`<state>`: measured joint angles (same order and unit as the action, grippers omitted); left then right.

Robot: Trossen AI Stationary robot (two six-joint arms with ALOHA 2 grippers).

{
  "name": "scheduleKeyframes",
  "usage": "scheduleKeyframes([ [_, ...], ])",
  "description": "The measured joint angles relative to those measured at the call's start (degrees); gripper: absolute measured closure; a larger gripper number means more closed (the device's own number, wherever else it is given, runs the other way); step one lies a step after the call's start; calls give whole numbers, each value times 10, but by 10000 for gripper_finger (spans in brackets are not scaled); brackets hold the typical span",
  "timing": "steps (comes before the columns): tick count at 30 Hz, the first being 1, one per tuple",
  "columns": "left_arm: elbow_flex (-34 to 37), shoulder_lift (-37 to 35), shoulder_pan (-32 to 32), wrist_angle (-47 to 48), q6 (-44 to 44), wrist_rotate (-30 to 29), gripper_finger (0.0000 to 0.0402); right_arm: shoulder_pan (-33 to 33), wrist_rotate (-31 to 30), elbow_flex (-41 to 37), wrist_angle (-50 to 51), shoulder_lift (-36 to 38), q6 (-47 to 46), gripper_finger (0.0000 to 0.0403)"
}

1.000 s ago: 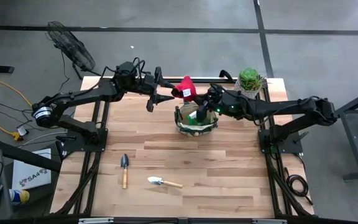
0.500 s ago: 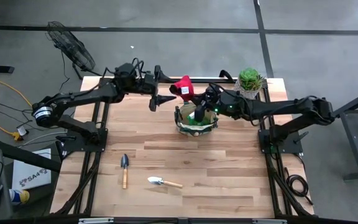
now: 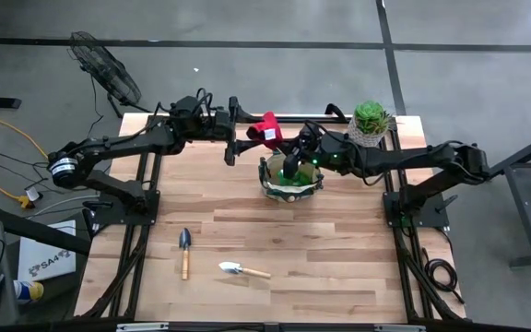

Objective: Pick & Place Garden tools in Gardening bag
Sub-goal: Put the red gloves into the gardening bag

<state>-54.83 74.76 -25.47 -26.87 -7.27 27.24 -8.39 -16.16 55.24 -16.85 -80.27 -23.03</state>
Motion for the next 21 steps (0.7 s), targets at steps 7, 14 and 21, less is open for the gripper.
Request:
scheduleKeyframes([
  [7,0,0,0,0,0,0,244,0,0,0,7,0,-6,399],
  [14,0,0,0,15,4,8,364,0,18,0,32,3,-7,399],
  [21,0,0,1,69,37,-7,364,10,20,1,144,49,-25,384],
])
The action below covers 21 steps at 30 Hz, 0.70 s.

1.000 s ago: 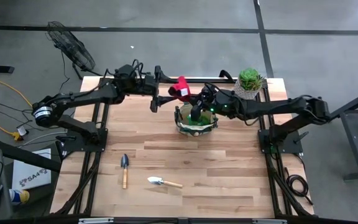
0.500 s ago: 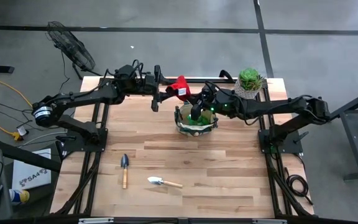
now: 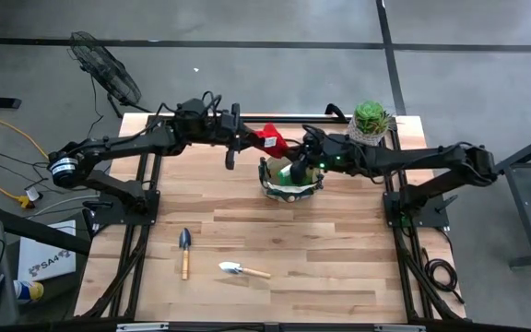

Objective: Pick & Place Garden tools in Gardening bag
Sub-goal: Put the red gloves into the gardening bag

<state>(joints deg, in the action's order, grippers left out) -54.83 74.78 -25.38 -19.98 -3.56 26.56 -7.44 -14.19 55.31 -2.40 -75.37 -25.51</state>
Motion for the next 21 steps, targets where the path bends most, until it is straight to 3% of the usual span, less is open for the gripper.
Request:
scheduleKeyframes([
  [8,0,0,34,58,-32,-80,364,6,-84,0,129,73,-1,341],
  [13,0,5,68,75,-42,-128,364,6,-122,0,201,125,-1,341],
  [18,0,20,101,66,-75,-226,364,6,-179,0,251,171,0,343],
  [21,-2,40,114,60,-86,-241,364,5,-198,0,262,193,5,344],
])
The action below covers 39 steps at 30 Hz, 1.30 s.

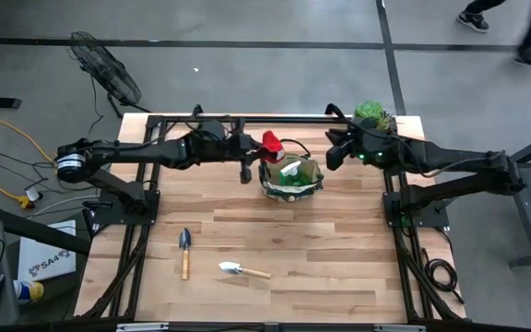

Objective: Pick & Place Garden tools in Gardening bag
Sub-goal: Put the red gloves into the gardening bag

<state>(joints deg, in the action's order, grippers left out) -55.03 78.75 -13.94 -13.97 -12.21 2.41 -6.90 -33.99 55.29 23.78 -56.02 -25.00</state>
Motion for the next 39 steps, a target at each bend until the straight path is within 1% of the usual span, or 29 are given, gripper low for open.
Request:
scheduleKeyframes([
  [2,-7,16,7,1,0,-8,364,0,-3,0,4,9,12,344],
  [7,-31,56,26,8,-3,-58,364,0,-4,0,4,23,41,344],
  [9,-45,70,33,5,-10,-69,364,0,-4,0,10,24,43,344],
  [13,-73,90,39,45,-1,-68,364,0,-3,0,32,24,44,344],
  [18,-112,102,43,119,41,-68,364,0,-2,0,55,24,43,344],
  [20,-127,103,42,151,44,-50,364,0,-2,0,63,24,43,344],
  [24,-152,102,36,189,-7,8,364,0,-2,0,66,24,49,344],
  [28,-163,103,15,237,-24,108,364,0,-2,0,66,24,62,344],
  [30,-163,103,4,249,-25,142,364,0,-2,0,66,24,70,344],
  [34,-163,103,-12,271,-44,155,364,0,-2,0,66,24,73,344],
  [39,-163,103,-27,272,-69,216,364,0,-2,0,66,24,81,344],
])
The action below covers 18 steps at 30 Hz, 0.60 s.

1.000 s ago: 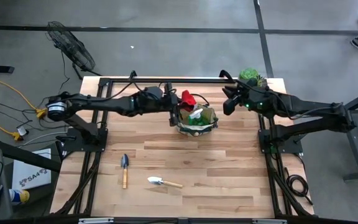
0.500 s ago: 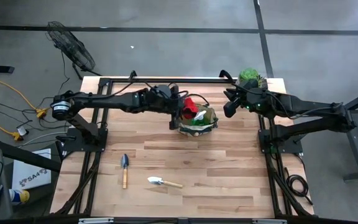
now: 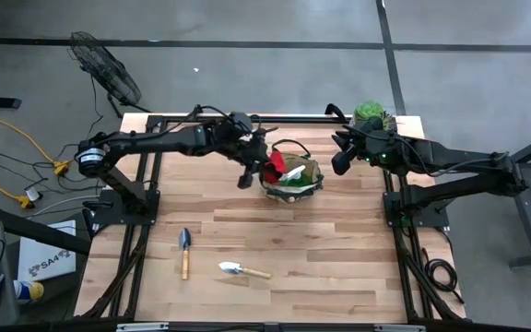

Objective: Pick & Place Garden tools in Gardening bag
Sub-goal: Put the red gloves into the gardening bag

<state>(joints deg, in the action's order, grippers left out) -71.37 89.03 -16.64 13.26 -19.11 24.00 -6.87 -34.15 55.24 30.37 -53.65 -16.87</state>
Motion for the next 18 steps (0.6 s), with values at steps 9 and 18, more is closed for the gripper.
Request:
scheduleKeyframes([
  [9,1,41,2,-18,-16,31,364,0,0,0,4,0,7,344],
  [18,1,69,1,-28,6,-7,362,0,2,0,12,0,7,344],
])
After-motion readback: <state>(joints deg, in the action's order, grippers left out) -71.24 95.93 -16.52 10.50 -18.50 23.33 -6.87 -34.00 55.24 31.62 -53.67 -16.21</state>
